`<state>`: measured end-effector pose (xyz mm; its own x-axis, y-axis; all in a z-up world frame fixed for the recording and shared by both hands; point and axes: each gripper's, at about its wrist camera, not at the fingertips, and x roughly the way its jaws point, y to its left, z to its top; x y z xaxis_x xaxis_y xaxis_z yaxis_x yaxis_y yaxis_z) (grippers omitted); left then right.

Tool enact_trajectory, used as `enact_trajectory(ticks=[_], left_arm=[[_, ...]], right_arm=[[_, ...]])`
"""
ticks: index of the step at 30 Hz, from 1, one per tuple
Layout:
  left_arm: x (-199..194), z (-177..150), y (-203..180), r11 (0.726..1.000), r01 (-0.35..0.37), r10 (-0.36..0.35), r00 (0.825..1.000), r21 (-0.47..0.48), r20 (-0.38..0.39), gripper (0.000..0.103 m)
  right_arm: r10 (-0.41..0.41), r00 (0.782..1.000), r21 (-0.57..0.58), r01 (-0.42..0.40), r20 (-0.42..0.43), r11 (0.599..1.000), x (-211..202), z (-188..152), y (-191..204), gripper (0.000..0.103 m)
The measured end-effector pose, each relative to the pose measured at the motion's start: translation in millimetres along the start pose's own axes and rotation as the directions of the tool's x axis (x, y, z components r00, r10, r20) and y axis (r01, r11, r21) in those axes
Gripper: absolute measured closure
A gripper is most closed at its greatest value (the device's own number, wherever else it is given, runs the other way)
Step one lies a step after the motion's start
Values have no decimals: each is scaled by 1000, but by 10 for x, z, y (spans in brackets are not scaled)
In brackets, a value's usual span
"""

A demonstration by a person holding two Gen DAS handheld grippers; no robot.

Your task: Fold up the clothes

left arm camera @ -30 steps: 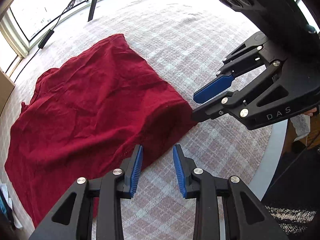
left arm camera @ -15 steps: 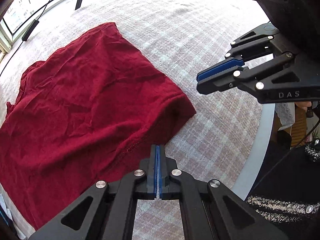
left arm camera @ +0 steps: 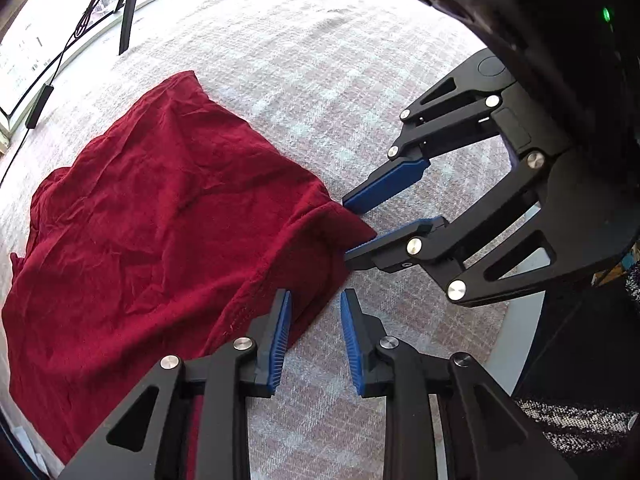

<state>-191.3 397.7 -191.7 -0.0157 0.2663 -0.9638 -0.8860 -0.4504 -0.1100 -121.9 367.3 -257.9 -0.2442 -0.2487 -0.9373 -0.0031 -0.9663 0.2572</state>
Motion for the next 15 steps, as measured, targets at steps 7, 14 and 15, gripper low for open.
enact_trajectory(ticks=[7, 14, 15], left_arm=[[14, 40, 55, 1000, -8, 8, 1000, -13, 6, 99], [-141, -72, -11, 992, 119, -119, 993, -30, 1, 99], [-161, -109, -57, 994, 105, -105, 994, -17, -3, 92]], right_arm=[[76, 997, 91, -76, -5, 993, -42, -4, -185, 85], [145, 989, 166, -146, 21, 975, -229, 12, -370, 83], [135, 990, 173, -140, 40, 975, -290, 43, -432, 79]])
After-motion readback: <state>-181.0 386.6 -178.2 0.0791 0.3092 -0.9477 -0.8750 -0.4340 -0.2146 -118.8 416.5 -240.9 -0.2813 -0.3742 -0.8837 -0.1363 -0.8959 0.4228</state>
